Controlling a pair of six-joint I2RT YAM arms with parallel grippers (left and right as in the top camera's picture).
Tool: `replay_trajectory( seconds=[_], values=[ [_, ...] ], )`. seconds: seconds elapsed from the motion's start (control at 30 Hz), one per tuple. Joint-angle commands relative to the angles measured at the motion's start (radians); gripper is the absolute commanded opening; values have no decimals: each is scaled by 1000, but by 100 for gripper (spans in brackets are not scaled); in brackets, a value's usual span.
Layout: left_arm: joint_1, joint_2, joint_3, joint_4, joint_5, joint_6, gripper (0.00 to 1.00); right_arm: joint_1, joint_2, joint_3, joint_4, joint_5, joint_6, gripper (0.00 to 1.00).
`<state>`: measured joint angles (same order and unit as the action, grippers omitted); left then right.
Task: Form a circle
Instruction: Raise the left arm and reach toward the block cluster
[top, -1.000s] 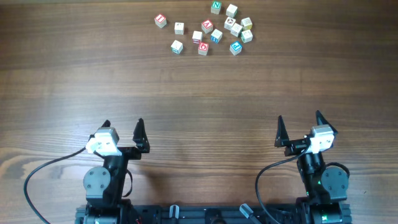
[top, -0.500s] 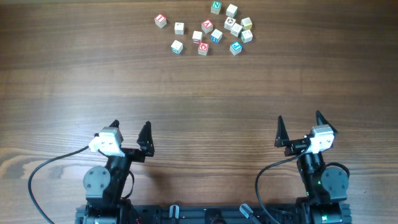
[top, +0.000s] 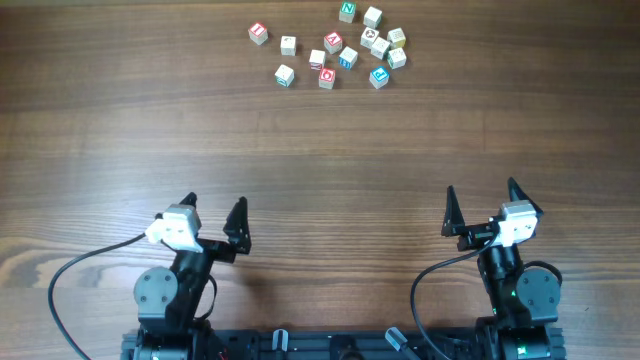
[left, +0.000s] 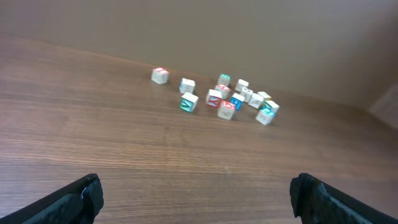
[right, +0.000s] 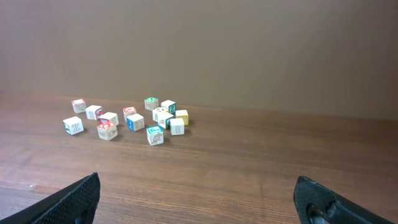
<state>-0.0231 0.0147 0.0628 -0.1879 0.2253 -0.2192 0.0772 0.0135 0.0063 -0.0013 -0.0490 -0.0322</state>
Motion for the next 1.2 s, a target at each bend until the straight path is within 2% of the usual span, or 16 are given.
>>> replay_trajectory(
  seconds=[0.0,0.2,0.53,0.8,1.0,1.07,1.17],
  values=[
    [8,-8,8,-27,55,-5,100,4,-3,-1,2,-13,-17,100],
    [8,-8,62,-129,50,6,100,4,-3,-1,2,-13,-18,100],
    [8,50,79,-140,51,5,100,4,-3,-1,2,-13,-18,100],
    [8,257,198,-144,55,5,100,4,-3,-1,2,-13,-18,100],
    [8,430,366,-253,61,2,100,4,-3,-1,2,-13,-18,100],
    [8,464,415,-301,117,2,100,4,-3,-1,2,-13,-18,100],
    [8,478,434,-361,312,2,100,4,-3,-1,2,-13,-17,100]
  ],
)
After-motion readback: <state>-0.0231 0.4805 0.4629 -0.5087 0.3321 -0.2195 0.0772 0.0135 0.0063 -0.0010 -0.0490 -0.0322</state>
